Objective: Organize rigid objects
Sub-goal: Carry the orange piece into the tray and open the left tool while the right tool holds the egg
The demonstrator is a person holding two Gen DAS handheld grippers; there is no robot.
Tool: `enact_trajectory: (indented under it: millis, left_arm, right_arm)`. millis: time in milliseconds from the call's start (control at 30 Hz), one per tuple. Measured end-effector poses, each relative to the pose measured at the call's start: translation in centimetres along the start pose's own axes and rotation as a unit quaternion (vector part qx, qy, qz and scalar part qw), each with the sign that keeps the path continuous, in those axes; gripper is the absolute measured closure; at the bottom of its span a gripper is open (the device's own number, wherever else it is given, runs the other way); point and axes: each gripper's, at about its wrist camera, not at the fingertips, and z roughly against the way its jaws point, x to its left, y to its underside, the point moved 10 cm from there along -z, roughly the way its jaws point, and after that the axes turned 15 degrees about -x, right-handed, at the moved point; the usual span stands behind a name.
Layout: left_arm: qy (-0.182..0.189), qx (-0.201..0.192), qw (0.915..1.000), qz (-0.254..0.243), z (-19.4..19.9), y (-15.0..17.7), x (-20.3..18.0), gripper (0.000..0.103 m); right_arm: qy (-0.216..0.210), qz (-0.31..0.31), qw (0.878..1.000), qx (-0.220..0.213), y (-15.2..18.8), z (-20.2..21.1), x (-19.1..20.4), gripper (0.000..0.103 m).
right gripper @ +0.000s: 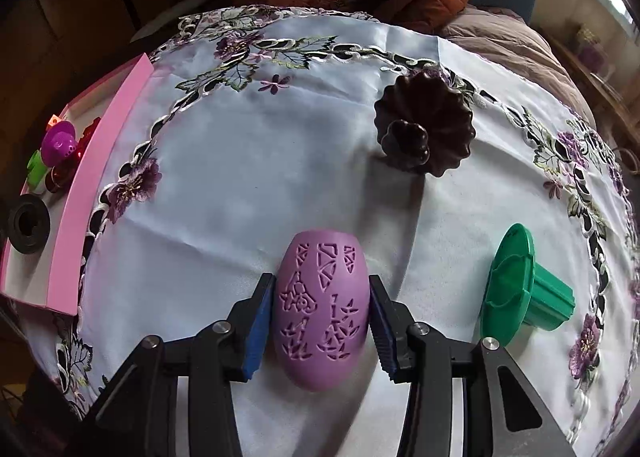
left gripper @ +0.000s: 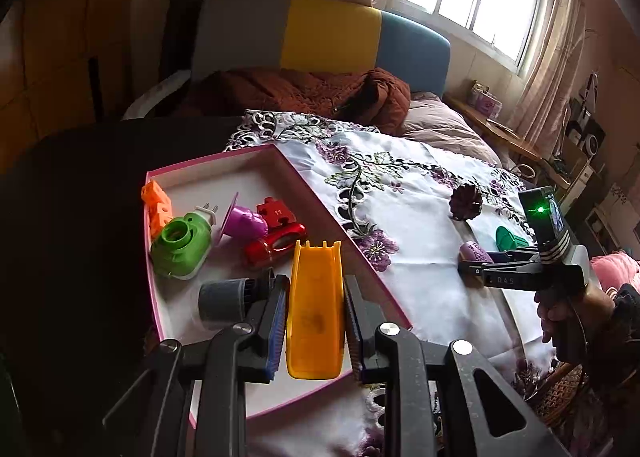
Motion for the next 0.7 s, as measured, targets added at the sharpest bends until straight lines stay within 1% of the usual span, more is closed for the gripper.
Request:
enact_trajectory:
  millis: [333, 500, 700]
  left_arm:
    - [-0.016, 0.004, 0.9999, 0.003, 0.2, 0.4, 1.2, 0.078]
    - [-0.021, 0.006, 0.9992, 0.034, 1.0, 0.7, 3.2, 0.078]
    - [-0.053, 0.004, 0.9950, 0.084, 2.7, 1.6, 7.6, 0.078]
  right_arm:
    - [0.001, 0.006, 1.000, -0.003, -0.1, -0.1, 0.0, 0.056]
    - [0.002, 0.008, 1.000, -0.003, -0.2, -0.1, 0.0, 0.056]
    - [0.003, 0.011, 1.000, -0.005, -0.2, 0.0, -0.1, 0.056]
